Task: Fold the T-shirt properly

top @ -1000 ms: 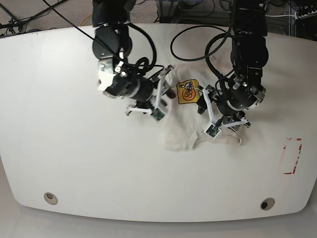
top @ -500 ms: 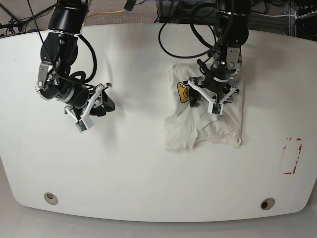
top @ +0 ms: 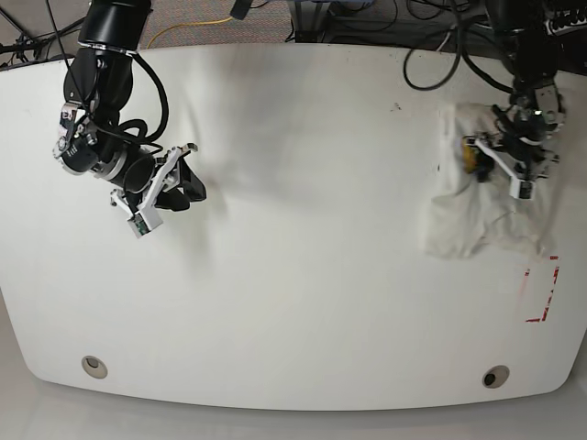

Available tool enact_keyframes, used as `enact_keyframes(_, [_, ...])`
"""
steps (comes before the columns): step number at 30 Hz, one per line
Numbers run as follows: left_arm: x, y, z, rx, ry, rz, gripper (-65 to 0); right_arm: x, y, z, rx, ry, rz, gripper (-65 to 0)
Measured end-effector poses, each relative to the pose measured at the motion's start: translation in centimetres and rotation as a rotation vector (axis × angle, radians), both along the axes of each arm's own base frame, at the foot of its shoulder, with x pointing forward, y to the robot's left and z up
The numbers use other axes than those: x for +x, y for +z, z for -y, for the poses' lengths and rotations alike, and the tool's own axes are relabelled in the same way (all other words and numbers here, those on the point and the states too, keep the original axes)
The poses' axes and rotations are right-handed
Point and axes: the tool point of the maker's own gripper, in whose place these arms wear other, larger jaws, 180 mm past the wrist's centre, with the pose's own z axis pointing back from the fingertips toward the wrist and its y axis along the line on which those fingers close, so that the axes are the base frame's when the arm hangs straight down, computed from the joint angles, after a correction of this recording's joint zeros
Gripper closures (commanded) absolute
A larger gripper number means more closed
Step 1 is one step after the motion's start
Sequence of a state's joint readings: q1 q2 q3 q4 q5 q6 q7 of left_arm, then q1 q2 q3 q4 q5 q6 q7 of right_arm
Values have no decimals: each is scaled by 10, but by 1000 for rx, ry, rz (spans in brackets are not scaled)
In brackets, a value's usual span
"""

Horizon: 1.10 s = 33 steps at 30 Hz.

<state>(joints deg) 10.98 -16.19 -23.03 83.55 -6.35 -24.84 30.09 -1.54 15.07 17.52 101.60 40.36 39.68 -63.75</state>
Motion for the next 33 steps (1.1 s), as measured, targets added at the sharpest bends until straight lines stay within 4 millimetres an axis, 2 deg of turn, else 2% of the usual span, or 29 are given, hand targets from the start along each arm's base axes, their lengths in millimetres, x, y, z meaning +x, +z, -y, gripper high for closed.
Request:
enact_keyframes(4, [-26,8,-68,93,28,-85,-389,-1,8,-2,-2,8,28,-205])
enact_keyframes(8, [-40,16,-104,140,35,-145,-389,-6,8,-4,-11,14,29,-205])
enact_keyframes(11, [-44,24,-118,190,25,-179,-389,-8,7,-5,-11,16,25,-205])
enact_keyframes(13, [-40,38,-117,222,-22,-170,-389,-9,6,-5,-9,17,24,-205])
enact_keyframes(14, [-34,50,-115,237,-40,-142,-389,-9,6,-5,-10,17,23,-205])
enact_keyframes(17, [-10,100,-109,316,-75,2,-389,-9,6,-4,-11,16,23,-205])
enact_keyframes(19, [6,133,-90,357,-106,116,-389,-8,3,5,-58,7,24,-205])
enact_keyframes(20, [9,139,-79,362,-112,145,-389,-7,2,10,-85,-2,34,-205])
enact_keyframes(22, [12,144,-55,332,-97,209,-389,-4,-1,24,-152,-35,59,-205])
enact_keyframes(24, [12,139,-33,263,-64,254,-389,-1,-1,30,-177,-62,118,-205])
enact_keyframes(27, [14,130,-15,182,14,307,-389,2,-7,37,-206,-87,181,-205])
enact_keyframes(31, [23,135,26,91,-22,474,-389,5,-16,42,-113,-135,277,-205])
enact_keyframes(33, [19,130,50,33,-33,535,-389,-1,-23,52,-38,-192,308,-205])
